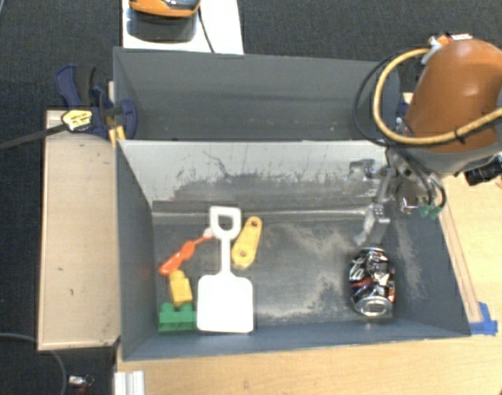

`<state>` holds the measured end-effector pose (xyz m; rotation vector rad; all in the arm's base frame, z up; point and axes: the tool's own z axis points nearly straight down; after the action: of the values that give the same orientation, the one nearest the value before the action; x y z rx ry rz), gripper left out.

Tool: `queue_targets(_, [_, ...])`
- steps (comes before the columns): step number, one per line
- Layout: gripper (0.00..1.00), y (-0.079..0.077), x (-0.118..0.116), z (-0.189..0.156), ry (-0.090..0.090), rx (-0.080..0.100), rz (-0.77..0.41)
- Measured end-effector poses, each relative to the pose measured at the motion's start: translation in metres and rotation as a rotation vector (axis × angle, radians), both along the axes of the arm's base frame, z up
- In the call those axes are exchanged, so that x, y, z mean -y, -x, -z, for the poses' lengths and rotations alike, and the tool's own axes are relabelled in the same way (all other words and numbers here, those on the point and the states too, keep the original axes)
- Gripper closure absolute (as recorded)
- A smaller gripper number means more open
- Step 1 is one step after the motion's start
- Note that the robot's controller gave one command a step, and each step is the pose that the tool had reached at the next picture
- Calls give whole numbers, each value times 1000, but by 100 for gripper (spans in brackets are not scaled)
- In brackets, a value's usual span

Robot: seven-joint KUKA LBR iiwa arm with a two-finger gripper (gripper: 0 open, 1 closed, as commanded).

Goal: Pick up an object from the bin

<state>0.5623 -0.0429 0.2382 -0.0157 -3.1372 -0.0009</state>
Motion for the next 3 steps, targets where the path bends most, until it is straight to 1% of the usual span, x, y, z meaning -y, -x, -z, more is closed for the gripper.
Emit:
queue_targets(1, [0,-1,0,-4,1,8,-1])
queue_targets(2, [0,20,54,89,2,12,-86])
queue_targets(3, [0,64,107,88,4,23,-142])
